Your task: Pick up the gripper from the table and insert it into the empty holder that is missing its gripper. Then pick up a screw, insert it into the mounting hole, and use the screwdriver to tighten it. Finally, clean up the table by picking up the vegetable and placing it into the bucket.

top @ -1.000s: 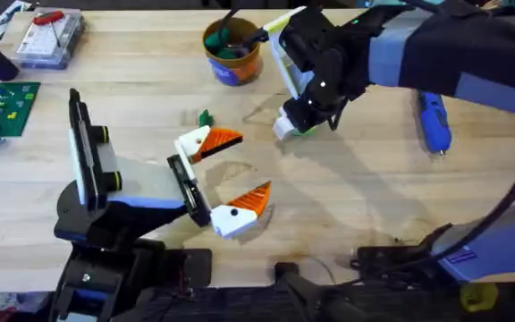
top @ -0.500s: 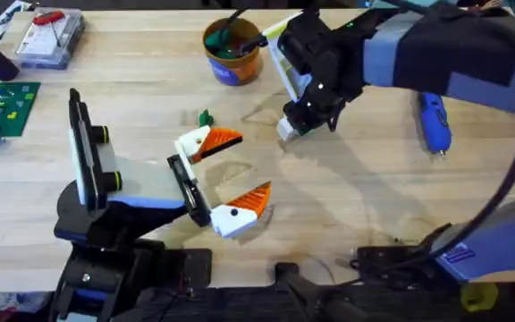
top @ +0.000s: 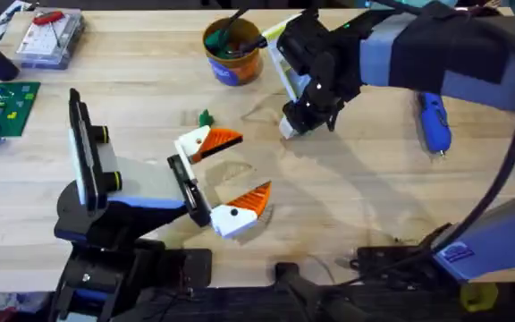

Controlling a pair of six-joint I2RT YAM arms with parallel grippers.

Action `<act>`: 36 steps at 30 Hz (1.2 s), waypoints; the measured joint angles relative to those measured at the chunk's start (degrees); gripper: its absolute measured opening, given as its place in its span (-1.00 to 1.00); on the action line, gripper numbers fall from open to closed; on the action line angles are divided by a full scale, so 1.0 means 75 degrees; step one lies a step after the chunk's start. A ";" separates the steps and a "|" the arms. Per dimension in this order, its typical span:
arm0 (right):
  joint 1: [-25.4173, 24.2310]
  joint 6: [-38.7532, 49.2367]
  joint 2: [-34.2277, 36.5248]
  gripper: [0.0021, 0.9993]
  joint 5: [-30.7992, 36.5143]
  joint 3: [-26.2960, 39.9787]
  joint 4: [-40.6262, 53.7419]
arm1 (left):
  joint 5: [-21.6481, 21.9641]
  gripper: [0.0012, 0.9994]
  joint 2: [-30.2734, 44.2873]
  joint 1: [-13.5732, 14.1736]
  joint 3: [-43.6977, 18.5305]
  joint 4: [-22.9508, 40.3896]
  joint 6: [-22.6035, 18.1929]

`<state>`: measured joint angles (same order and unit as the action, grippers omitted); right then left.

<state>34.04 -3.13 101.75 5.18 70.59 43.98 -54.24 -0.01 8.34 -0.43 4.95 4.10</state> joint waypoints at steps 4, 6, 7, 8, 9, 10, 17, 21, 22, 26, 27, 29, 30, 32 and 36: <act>-0.0003 -0.0004 0.0003 -0.61 -0.0007 0.0003 -0.0019 | 0.0000 0.98 0.0002 0.0000 0.0000 0.0000 0.0000; -0.0003 -0.0004 0.0003 -0.62 -0.0010 0.0003 -0.0019 | -0.0002 0.98 0.0002 0.0000 0.0000 0.0000 0.0000; -0.0003 -0.0004 0.0003 -0.62 -0.0010 0.0003 -0.0019 | -0.0002 0.98 0.0002 0.0000 0.0000 0.0000 0.0000; -0.0003 -0.0004 0.0003 -0.62 -0.0010 0.0003 -0.0019 | 0.0001 0.98 0.0002 0.0000 0.0000 0.0000 0.0000; -0.0003 -0.0004 0.0002 -0.62 -0.0010 0.0003 -0.0019 | 0.0000 0.98 0.0002 0.0000 0.0000 0.0000 0.0000; -0.0003 -0.0004 0.0000 -0.62 -0.0010 0.0003 -0.0023 | -0.0002 0.98 0.0002 0.0000 0.0000 0.0000 0.0000; -0.0003 0.0002 0.0003 -0.61 -0.0010 0.0003 -0.0212 | 0.0001 0.98 0.0002 0.0000 0.0000 0.0000 0.0000; -0.0003 0.0014 0.0003 -0.62 -0.0007 0.0003 -0.0214 | -0.0002 0.98 0.0002 0.0000 0.0000 0.0000 0.0000; -0.0003 0.0019 0.0003 -0.62 -0.0007 0.0003 -0.0214 | 0.0000 0.98 0.0002 0.0000 0.0000 0.0000 0.0000; -0.0003 0.0022 0.0003 -0.73 -0.0007 0.0003 -0.0214 | -0.0002 0.98 0.0002 0.0000 0.0000 0.0000 0.0000; -0.0003 0.0036 0.0003 -0.83 -0.0007 0.0003 -0.0211 | -0.0002 0.98 0.0002 0.0000 0.0000 0.0000 0.0000; -0.0003 0.0042 0.0003 -0.98 -0.0007 0.0003 -0.0214 | 0.0000 0.98 0.0002 0.0000 0.0000 0.0000 0.0000; -0.0003 0.0033 0.0003 -0.99 -0.0007 0.0003 -0.0214 | -0.0002 0.98 0.0002 0.0000 0.0000 0.0000 0.0000; -0.0003 0.0030 0.0003 -1.00 -0.0007 0.0003 -0.0214 | -0.0002 0.98 0.0002 0.0000 0.0000 0.0000 0.0000; -0.0003 0.0031 0.0003 -1.00 -0.0007 0.0003 -0.0214 | -0.0002 0.98 0.0002 0.0000 0.0000 0.0000 0.0000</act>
<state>34.02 -2.90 101.78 5.13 70.61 42.37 -54.26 0.01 8.34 -0.43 4.95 4.10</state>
